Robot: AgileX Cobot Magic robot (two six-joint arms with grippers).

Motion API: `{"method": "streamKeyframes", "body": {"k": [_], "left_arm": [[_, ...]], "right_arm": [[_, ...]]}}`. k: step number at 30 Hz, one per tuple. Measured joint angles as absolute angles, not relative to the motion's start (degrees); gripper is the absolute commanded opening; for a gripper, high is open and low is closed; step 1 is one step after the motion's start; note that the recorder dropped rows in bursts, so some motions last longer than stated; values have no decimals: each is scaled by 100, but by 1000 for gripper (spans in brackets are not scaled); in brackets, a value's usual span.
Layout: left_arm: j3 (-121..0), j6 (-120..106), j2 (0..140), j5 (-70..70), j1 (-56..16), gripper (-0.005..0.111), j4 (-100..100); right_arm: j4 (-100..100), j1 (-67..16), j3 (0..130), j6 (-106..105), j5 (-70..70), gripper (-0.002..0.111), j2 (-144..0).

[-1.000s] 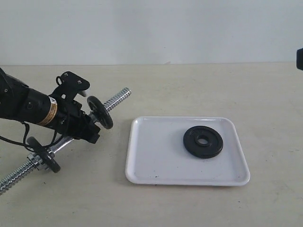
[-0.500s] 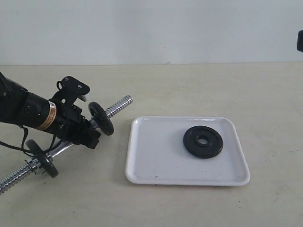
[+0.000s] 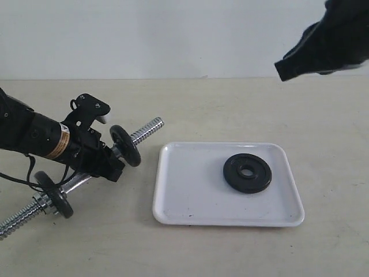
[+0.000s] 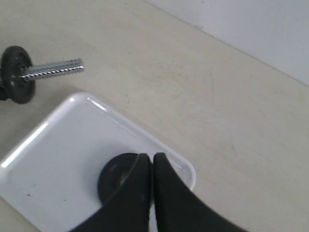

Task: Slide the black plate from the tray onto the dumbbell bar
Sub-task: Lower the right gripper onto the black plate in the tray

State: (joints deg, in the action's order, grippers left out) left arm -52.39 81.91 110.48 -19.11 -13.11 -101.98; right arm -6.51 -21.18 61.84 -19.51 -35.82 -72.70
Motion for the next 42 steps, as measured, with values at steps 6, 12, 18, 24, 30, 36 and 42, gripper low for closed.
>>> {"method": "streamKeyframes", "body": {"k": [6,12,18,24,30,36,42], "left_arm": [[-5239,8204,11048,-1922,-1311,4,-10198],[-5239,8231,11048,-1933,-1311,4,-10198],[-5239,8231,11048,-1933,-1311,4,-10198],[-5239,8308,11048,-1933,-1311,4,-10198],[-5239,8330,11048,-1944,-1311,4,-10198],[-5239,8330,11048,-1954,-1311,4,-10198],[-5239,8330,11048,-1954,-1311,4,-10198]], "right_arm": [[1132,-2118,7267,-1164,-4083,0,-8570],[1758,-2118,7530,-958,-4120,0,-9086],[1254,-2118,7543,-700,-4121,0,-9124],[776,-2118,7579,-935,-4141,46,-9454],[182,-2118,7579,-926,-4275,104,-10222],[78,-2118,7579,-610,-4476,104,-10889],[57,-2118,7579,-488,-4403,104,-11184]]}}
